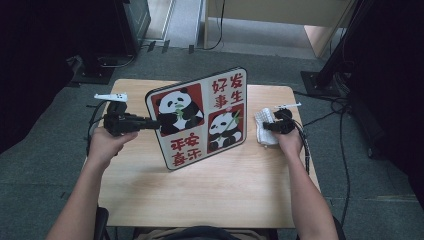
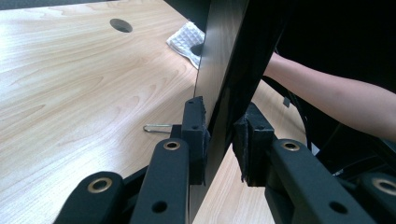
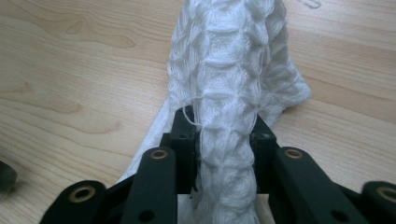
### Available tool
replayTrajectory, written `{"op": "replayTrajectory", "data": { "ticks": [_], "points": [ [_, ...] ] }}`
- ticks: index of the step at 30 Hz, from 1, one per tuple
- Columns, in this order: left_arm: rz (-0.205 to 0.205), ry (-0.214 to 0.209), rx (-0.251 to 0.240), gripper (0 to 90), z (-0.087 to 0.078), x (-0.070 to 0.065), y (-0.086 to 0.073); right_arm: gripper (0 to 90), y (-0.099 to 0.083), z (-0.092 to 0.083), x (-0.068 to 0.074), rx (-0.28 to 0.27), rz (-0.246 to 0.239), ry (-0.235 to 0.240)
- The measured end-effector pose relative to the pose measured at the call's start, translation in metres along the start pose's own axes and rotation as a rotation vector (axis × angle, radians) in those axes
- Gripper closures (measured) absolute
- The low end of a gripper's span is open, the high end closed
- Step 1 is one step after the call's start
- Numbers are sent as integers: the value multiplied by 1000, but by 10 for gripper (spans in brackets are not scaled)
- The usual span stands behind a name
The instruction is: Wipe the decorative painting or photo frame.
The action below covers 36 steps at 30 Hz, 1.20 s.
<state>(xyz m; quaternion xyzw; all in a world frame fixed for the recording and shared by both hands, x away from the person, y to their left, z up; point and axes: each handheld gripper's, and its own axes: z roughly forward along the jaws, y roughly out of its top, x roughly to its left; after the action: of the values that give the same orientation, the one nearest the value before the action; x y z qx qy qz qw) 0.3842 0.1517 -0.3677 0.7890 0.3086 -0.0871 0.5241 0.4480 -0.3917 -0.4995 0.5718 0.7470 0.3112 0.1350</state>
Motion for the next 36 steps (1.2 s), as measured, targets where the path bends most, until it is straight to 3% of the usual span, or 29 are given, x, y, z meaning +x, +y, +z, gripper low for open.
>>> {"op": "replayTrajectory", "data": {
  "ticks": [4, 7, 13, 16, 20, 36],
  "points": [
    [-2, 0, -1, 755, 0, 0, 0, 575, 2, -1, -2, 7, 14, 1],
    [-4, -1, 0, 755, 0, 0, 0, 548, 3, -4, -3, 0, 42, 6],
    [-4, 8, 1, 752, 0, -1, 0, 466, 6, -11, 0, -20, 51, 18],
    [-3, 17, 2, 742, 0, -1, 0, 452, 7, -16, 3, -25, 31, 5],
    [-9, 55, 1, 657, 0, -1, 1, 452, 9, -24, 6, -39, 24, 2],
    [13, 128, -25, 468, 0, 2, -1, 449, 8, -48, 14, -56, -21, 29]
  ]
}}
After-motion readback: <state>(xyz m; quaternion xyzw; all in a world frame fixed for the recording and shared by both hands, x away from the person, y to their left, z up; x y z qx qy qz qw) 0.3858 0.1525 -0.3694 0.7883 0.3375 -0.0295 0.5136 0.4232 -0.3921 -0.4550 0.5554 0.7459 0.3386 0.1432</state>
